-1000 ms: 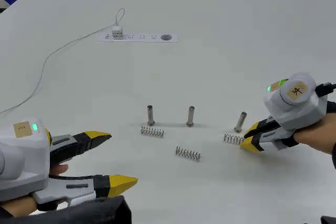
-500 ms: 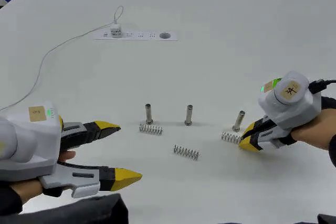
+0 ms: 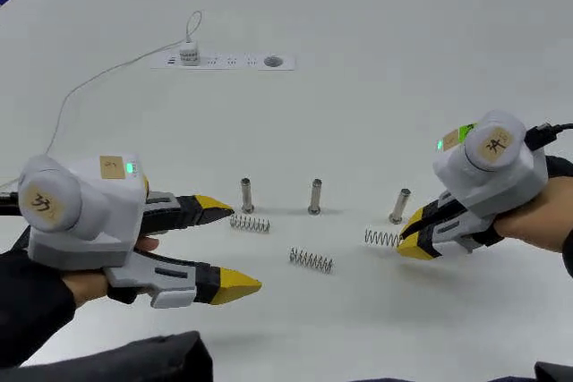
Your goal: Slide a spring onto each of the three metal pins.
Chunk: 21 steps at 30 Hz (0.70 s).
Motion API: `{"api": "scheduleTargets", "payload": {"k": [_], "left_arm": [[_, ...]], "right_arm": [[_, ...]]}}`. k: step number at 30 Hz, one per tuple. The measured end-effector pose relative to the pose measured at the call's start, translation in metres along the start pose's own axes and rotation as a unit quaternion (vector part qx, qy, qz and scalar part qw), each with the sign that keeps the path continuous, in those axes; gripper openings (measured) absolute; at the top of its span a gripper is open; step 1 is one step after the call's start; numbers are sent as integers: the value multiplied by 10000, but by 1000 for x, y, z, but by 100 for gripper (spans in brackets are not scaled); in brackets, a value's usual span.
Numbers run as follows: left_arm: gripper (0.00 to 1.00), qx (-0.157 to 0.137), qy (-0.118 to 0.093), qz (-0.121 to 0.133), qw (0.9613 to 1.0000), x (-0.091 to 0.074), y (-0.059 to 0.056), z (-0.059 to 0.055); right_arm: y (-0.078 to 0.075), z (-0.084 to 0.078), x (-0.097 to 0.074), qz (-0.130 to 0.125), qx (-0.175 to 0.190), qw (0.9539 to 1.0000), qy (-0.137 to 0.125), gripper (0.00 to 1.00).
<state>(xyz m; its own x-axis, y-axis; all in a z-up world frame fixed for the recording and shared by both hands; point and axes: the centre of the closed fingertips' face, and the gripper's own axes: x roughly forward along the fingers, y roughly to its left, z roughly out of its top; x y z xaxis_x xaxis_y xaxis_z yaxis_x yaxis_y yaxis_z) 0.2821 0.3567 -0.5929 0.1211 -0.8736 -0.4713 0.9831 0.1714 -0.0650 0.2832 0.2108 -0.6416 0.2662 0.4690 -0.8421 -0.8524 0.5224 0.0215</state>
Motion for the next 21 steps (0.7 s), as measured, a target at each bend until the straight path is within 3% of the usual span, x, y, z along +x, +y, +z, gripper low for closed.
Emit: {"api": "scheduleTargets", "payload": {"k": [9, 21], "left_arm": [[56, 94, 104, -268, 9995, 26, -4, 1], [42, -47, -4, -313, 9995, 53, 3, 1]], "right_arm": [[13, 25, 1, 227, -240, 9994, -104, 11], [30, 45, 11, 458, -499, 9976, -149, 11]]}}
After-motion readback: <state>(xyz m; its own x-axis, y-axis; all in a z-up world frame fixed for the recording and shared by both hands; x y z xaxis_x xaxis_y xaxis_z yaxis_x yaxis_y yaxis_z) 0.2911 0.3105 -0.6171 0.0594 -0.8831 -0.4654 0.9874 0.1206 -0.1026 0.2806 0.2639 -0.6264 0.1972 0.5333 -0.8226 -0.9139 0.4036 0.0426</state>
